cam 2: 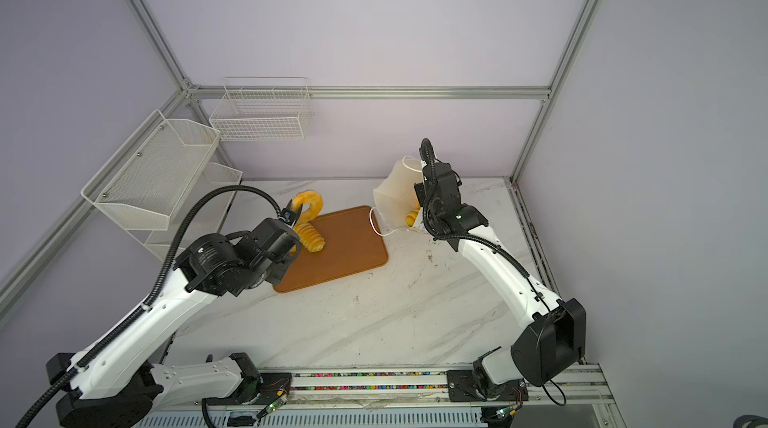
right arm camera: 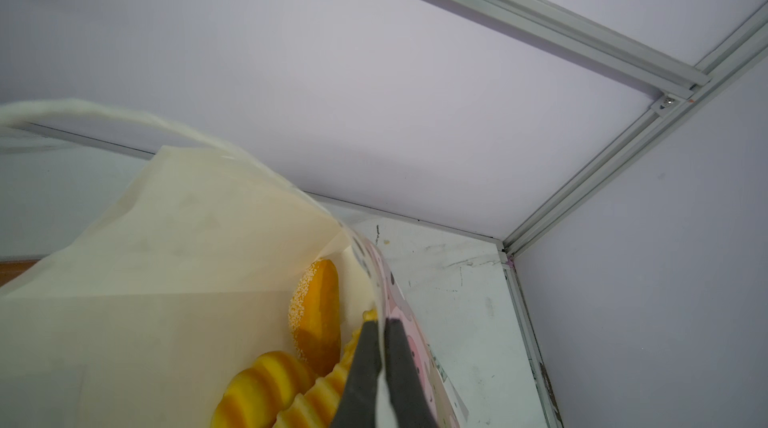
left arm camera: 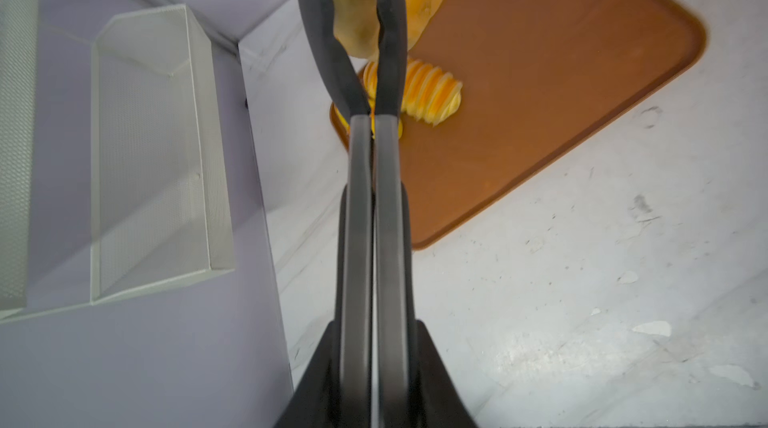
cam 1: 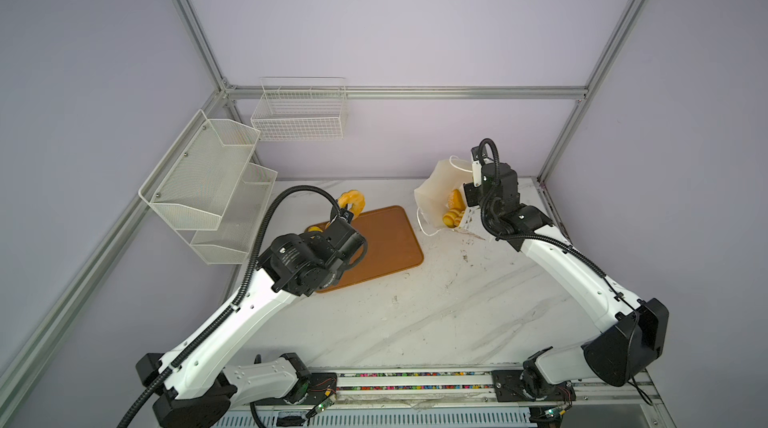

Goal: Take the fake bread out of the paper bag
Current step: 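Lower the ring bread onto the tray with the left tongs and release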

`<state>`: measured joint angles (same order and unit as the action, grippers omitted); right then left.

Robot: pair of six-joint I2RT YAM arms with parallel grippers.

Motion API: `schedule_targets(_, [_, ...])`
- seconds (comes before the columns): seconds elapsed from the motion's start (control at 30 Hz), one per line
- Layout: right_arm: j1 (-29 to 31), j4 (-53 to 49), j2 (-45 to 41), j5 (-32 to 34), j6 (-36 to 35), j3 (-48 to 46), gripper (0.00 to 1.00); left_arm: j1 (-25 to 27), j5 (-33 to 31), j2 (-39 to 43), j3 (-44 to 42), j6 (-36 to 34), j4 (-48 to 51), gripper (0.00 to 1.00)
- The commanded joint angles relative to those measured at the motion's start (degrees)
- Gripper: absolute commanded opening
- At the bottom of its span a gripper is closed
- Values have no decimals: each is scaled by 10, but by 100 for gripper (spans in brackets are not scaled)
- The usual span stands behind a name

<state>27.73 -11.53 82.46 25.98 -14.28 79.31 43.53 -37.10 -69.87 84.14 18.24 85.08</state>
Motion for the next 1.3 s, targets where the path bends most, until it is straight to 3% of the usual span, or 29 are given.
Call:
schedule_targets(0.0, [-1, 0, 3, 7, -8, 16, 0, -5, -17, -37, -24, 61, 8, 0])
schedule_targets(0.13, [-1, -3, -4, 2, -2, 7, 0, -6, -16, -87, -21, 90, 23, 0])
schedule_targets(0.37, [-1, 1, -25, -6, 5, -18, 0, 8, -35, -178, -8, 222, 136, 0])
schedule_targets(0.6, [-1, 4, -30, -23, 19, -36, 0, 13, 27, -183, -61, 280, 135, 0])
schedule_targets(1.03, [-1, 9, -25, -45, 27, -41, 0, -15, 19, -131, -140, 306, 137, 0])
schedule_targets(1.27, [-1, 7, -19, -51, 32, -38, 0, -25, 14, -175, -184, 312, 136, 0])
